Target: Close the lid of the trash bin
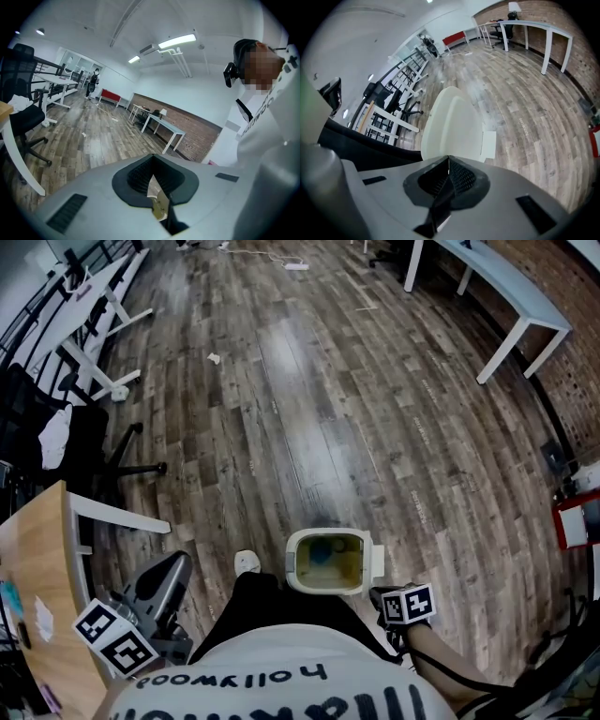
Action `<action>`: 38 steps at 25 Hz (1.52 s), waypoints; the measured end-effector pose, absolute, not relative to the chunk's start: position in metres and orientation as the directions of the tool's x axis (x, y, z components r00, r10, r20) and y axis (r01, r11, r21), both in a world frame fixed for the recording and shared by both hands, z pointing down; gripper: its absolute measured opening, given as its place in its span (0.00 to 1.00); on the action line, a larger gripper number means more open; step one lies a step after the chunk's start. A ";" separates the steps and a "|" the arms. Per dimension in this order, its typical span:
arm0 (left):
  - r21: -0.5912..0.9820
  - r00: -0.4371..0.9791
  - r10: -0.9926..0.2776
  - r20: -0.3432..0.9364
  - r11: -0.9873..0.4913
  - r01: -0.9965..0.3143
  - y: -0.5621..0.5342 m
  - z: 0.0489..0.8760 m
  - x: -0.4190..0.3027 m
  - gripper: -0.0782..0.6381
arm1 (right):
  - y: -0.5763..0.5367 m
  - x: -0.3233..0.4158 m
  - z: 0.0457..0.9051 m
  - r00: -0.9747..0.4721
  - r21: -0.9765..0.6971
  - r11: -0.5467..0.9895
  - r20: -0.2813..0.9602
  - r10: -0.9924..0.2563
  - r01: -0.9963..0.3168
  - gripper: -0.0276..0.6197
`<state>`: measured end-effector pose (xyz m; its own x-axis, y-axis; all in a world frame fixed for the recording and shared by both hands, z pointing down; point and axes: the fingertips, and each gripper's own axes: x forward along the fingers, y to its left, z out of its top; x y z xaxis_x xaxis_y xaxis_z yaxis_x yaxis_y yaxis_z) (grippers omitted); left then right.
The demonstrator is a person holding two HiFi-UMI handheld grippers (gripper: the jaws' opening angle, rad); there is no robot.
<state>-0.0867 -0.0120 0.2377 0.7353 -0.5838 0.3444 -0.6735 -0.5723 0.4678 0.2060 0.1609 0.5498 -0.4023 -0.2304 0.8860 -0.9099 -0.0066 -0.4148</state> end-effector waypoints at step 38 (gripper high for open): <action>0.474 0.637 -0.643 0.425 -0.441 -0.762 -0.030 0.266 -0.178 0.12 | 0.136 0.113 0.586 -0.469 -0.467 0.039 0.881 -0.058 -0.883 0.06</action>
<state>-0.1781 -0.0299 0.2658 0.6370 -0.6432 0.4250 -0.7618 -0.4410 0.4744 0.1132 0.1365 0.5861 -0.4687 -0.0579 0.8814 -0.8833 0.0392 -0.4671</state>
